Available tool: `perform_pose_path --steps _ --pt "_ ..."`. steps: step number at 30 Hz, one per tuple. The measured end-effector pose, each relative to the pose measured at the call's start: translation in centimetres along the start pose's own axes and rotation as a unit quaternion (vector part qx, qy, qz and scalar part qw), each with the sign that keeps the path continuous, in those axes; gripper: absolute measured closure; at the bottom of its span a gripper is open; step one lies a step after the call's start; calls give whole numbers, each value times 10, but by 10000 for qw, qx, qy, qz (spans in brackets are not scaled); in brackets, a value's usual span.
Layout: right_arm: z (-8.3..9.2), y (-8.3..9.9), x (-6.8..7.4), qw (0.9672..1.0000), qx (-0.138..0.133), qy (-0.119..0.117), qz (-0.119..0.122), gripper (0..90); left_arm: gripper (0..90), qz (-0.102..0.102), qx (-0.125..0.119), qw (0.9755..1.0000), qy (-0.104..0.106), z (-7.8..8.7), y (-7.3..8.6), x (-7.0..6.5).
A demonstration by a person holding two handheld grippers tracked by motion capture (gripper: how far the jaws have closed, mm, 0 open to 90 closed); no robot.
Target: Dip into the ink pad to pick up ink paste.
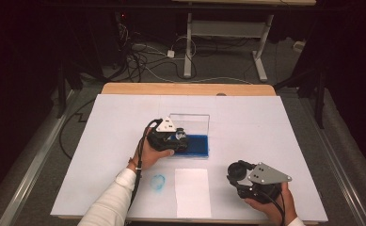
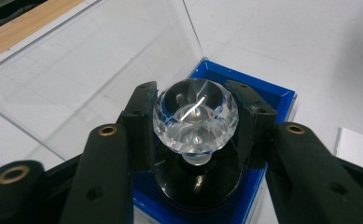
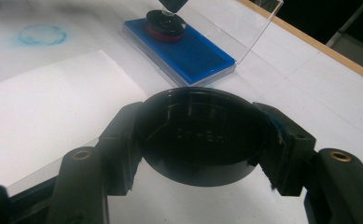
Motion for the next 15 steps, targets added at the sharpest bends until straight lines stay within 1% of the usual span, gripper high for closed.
perform_pose_path --steps 3,7,9,10,12,15 --pt "0 0 0 10000 1 -6 0 380 545 -30 -51 10000 -14 1 2 -1" --pt "0 0 2 10000 10 -17 1 380 545 -121 -7 9999 -59 1 2 -1" --pt "-1 0 2 10000 14 -25 5 380 545 -77 -9 9999 -68 1 2 -2" --pt "-1 0 2 10000 15 -19 2 380 546 -110 21 9999 -68 1 2 -2" --pt "-1 0 2 10000 23 -18 -10 380 545 -25 26 10000 -60 0 1 -2" --pt "-1 0 1 10000 19 -2 -11 380 544 41 87 10000 -17 1 1 -1"
Point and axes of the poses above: each handheld gripper's, and its own axes: z roughly backward along the jaws, y roughly out of its underside, x roughly to its left, the point moved 7 cm from there along -z, roughly forward along the jaws, and after that the axes turned 11 degrees about -y, right-handed, at the moved point
